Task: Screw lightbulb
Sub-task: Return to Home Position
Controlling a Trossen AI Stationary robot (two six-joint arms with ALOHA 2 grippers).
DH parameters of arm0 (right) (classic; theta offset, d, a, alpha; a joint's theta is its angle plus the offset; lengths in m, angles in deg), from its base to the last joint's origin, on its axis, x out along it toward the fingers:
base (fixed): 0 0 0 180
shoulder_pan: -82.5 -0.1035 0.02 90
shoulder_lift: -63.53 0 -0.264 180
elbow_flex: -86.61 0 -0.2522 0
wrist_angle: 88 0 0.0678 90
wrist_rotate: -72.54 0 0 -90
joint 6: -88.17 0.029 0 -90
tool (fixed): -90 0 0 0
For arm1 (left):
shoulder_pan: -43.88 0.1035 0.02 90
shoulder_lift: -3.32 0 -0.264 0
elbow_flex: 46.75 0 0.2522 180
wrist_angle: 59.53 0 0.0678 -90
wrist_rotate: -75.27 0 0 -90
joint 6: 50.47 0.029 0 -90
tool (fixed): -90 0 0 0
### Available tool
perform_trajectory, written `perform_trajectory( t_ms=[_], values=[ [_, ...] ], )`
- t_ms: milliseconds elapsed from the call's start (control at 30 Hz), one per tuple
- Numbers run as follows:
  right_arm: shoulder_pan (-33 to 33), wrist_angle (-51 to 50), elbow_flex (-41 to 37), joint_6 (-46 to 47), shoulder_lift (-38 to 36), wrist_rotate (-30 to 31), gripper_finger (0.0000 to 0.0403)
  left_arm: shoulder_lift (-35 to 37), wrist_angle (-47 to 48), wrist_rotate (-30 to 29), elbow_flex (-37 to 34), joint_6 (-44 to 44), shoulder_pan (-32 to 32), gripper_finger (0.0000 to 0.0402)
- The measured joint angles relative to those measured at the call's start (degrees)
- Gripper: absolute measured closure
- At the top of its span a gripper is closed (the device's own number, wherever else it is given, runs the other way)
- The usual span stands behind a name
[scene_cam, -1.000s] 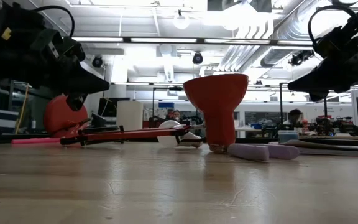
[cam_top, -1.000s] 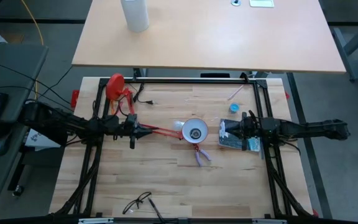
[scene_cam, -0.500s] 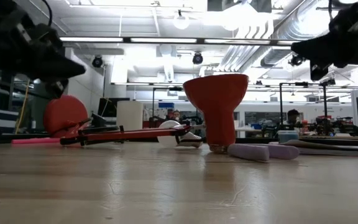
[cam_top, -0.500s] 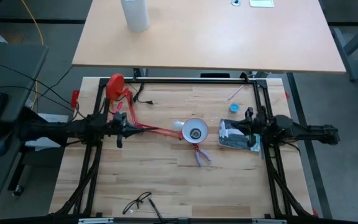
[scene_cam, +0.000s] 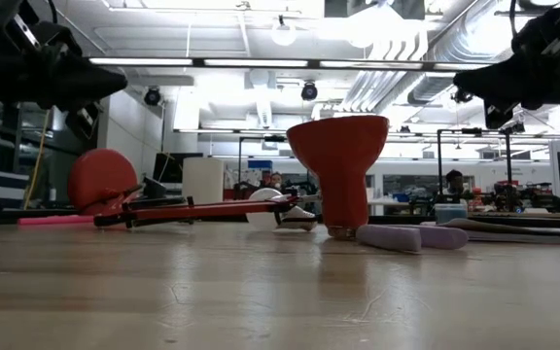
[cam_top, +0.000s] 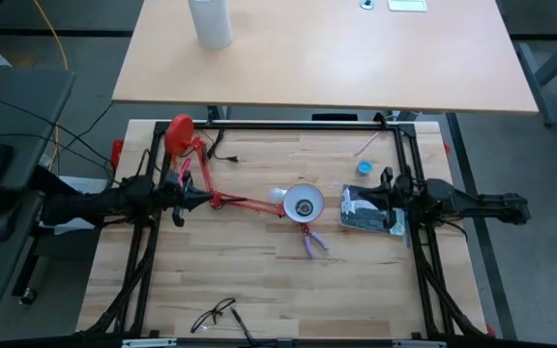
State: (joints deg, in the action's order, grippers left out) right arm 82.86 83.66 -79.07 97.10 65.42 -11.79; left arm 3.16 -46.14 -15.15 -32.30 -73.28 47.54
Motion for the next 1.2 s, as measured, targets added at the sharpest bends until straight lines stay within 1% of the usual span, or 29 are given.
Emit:
perform_trajectory(
  t_ms=[233,1200],
  values=[
    [0.00,-3.53,-0.02,0.00,0.01,0.00,0.0402,-0.05,0.05,-0.02,0.00,-0.03,0.05,0.0401],
    [0.00,-3.54,-0.04,0.02,0.01,-0.02,0.0402,-0.42,0.06,-0.22,0.00,-0.01,0.05,0.0402]
  ],
)
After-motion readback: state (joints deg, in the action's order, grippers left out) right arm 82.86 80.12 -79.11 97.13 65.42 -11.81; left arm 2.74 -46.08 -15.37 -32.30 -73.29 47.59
